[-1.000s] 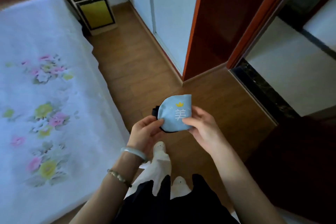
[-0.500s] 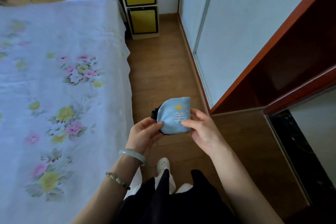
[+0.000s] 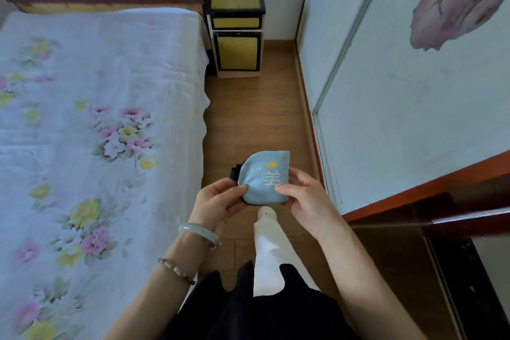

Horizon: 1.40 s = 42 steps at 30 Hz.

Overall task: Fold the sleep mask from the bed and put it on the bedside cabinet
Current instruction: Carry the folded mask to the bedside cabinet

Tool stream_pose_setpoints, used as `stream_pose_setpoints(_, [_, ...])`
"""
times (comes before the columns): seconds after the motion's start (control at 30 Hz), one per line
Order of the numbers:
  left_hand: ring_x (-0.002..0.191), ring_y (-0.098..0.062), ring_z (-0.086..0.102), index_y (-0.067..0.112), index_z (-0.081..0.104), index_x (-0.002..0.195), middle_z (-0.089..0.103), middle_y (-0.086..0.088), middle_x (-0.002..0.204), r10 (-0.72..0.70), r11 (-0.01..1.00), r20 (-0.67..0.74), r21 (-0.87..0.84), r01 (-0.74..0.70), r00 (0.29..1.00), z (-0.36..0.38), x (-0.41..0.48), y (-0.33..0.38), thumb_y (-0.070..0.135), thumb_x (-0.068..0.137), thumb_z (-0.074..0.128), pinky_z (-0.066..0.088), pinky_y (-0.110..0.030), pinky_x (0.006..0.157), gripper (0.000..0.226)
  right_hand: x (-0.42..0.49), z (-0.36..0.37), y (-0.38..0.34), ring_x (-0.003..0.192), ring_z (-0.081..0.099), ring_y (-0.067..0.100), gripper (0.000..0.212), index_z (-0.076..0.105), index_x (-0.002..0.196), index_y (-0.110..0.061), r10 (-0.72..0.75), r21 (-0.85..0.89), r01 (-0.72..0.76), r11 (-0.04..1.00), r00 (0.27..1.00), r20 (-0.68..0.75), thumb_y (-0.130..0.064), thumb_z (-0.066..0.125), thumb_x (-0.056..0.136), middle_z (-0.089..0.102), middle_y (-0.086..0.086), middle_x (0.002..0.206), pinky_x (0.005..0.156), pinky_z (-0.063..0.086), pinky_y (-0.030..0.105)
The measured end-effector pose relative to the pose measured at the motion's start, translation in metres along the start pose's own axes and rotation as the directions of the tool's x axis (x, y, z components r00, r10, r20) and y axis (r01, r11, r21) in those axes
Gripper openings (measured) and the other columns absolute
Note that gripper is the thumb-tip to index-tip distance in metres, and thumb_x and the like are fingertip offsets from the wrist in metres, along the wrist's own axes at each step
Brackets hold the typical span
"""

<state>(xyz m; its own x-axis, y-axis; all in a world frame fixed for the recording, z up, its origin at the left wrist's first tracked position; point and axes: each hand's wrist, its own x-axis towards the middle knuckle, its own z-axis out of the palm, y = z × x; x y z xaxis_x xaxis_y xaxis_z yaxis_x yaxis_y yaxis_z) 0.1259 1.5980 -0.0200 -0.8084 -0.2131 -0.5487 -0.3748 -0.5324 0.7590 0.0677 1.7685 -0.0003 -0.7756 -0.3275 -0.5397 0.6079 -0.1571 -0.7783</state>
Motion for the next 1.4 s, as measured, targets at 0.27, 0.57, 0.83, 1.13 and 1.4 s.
stream_pose_setpoints(0.27, [0.075,-0.019,0.072,0.008,0.074,0.072,0.074,-0.01,0.079,0.047,0.999,-0.039,-0.016,-0.047,0.998,0.063,0.13,0.078,0.002,0.078,0.068,0.056,-0.024,0.061,0.011,0.141,-0.007,-0.111,0.088,0.069,0.023,0.038,0.062,0.107,-0.007,0.009,-0.044,-0.005,0.999,0.997,0.08,0.011,0.058,0.074,0.073,0.009,0.095,0.07,0.054,0.03])
stream_pose_setpoints(0.57, [0.07,-0.019,0.072,0.003,0.07,0.078,0.074,-0.01,0.077,0.051,0.996,-0.116,-0.064,-0.059,0.992,0.098,0.239,0.156,-0.001,0.081,0.064,0.058,-0.026,0.061,0.008,0.268,0.009,-0.192,0.095,0.068,0.024,0.041,0.06,0.111,-0.008,0.056,-0.089,-0.045,0.995,0.99,0.131,0.008,0.06,0.074,0.071,0.011,0.102,0.074,0.053,0.031])
stream_pose_setpoints(0.83, [0.072,-0.02,0.073,0.002,0.069,0.084,0.075,-0.01,0.08,0.035,0.996,-0.091,-0.081,-0.042,0.995,0.096,0.373,0.238,0.0,0.08,0.065,0.057,-0.025,0.059,0.006,0.399,0.05,-0.257,0.091,0.069,0.021,0.039,0.061,0.107,-0.011,0.044,-0.082,-0.035,0.996,0.993,0.112,0.009,0.06,0.074,0.071,0.01,0.1,0.066,0.054,0.026])
stream_pose_setpoints(1.13, [0.071,-0.015,0.072,0.001,0.067,0.09,0.075,-0.006,0.075,0.097,0.995,-0.02,0.021,-0.096,0.995,0.101,0.507,0.356,-0.002,0.081,0.065,0.057,-0.024,0.059,0.009,0.525,0.109,-0.347,0.09,0.069,0.023,0.041,0.06,0.111,-0.007,-0.014,-0.045,0.017,0.999,0.997,0.072,0.011,0.058,0.074,0.071,0.01,0.099,0.073,0.056,0.032])
stream_pose_setpoints(1.4, [0.083,-0.025,0.071,-0.002,0.066,0.098,0.073,-0.013,0.087,0.07,0.996,-0.032,0.065,-0.068,0.997,0.11,0.596,0.407,0.001,0.081,0.066,0.059,-0.03,0.07,0.017,0.609,0.128,-0.395,0.086,0.069,0.02,0.038,0.061,0.105,-0.01,0.009,-0.011,-0.009,1.0,0.999,0.051,0.012,0.058,0.075,0.071,0.009,0.097,0.064,0.054,0.027])
